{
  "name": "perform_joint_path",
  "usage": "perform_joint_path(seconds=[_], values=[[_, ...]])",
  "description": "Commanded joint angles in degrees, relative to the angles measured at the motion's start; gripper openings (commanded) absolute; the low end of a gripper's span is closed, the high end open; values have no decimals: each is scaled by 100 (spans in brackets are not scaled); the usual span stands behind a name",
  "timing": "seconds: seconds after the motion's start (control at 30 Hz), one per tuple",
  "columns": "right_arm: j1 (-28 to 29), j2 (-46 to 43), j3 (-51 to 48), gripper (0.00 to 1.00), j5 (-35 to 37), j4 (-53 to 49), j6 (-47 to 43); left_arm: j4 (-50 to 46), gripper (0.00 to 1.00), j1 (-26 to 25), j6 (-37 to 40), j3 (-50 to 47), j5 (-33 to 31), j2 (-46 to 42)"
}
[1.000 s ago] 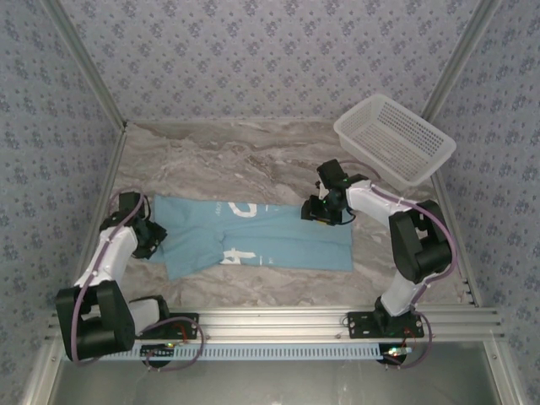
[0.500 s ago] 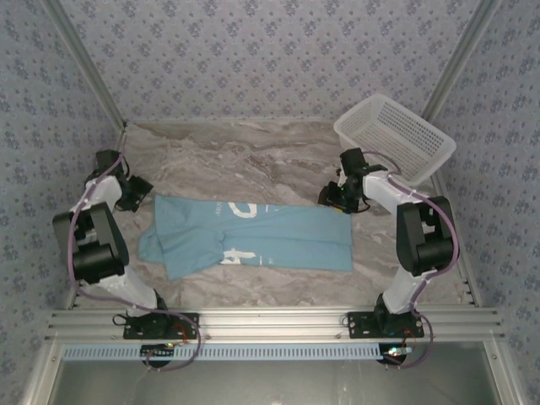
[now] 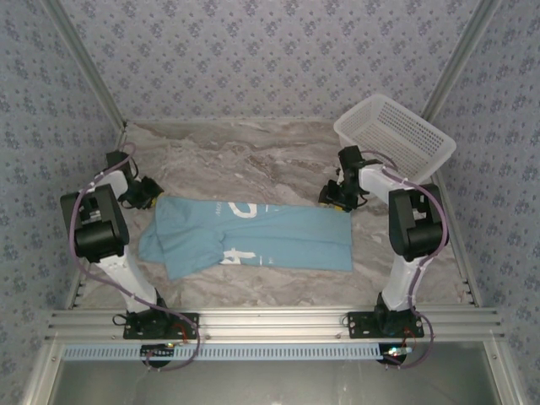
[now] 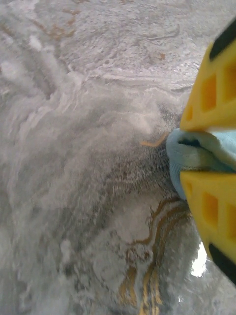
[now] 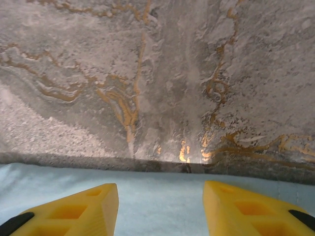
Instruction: Fold and stack the t-shirts
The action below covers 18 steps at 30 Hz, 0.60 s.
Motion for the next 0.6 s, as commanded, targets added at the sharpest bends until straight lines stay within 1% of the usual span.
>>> perform_joint_path(seconds=[0.0,0.03,0.1,0.2,0.3,0.5,0.53,0.57], values=[[-68,194,224,50,274,-447,56,-115,13,-27,140,248,-106,104],[-82,245,248,50,306,-488,72,-190,9,-14,161,283,-205,115],[-110,362,316,49,417,-623,111,-309,5,5,199,359,-393,120],[-129,573,467,47,614,-889,142,-394,4,81,183,447,-536,129],[-147,603,450,44,762,-928,189,-512,1,192,125,561,-628,197],[-163,589,450,43,783,-844,161,-647,0,267,61,729,-581,371],[-161,570,456,43,762,-785,129,-659,1,269,40,757,-547,406],[-166,538,454,43,738,-737,79,-684,4,271,25,795,-485,450]])
